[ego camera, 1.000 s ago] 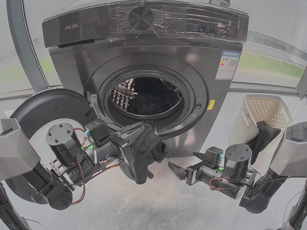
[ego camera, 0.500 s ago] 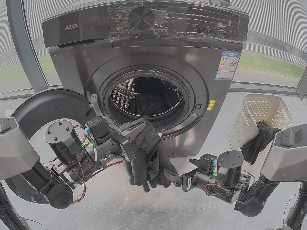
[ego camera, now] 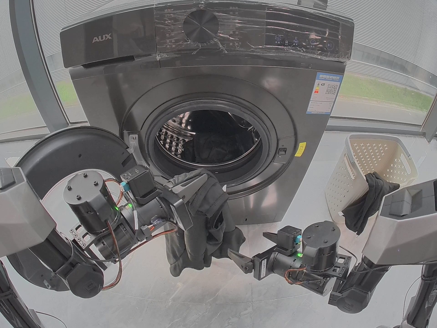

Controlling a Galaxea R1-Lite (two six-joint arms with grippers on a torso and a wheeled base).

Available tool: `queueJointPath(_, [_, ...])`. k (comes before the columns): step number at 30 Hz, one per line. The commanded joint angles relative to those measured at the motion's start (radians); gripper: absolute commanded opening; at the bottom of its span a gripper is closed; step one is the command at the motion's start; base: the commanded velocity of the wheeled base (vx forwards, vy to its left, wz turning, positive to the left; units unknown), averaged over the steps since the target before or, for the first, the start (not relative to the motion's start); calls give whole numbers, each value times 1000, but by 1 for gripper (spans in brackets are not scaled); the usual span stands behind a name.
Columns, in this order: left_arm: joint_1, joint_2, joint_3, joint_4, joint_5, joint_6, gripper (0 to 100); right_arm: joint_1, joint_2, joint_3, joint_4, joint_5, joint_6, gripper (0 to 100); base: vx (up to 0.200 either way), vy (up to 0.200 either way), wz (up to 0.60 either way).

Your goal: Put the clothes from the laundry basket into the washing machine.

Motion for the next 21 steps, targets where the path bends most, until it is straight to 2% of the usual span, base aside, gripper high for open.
queueJointPath(1, [0,-5,9,-4,0,1,0,10,46,-25,-18,0,0,100,0,0,0])
queueJointPath(9, [0,-17,9,-4,1,2,0,-9,141,-128,-32,-7,-3,100,0,0,0])
queueJointPath(21, [0,-17,3,-4,14,1,0,-19,183,-203,-34,-11,-21,100,0,0,0])
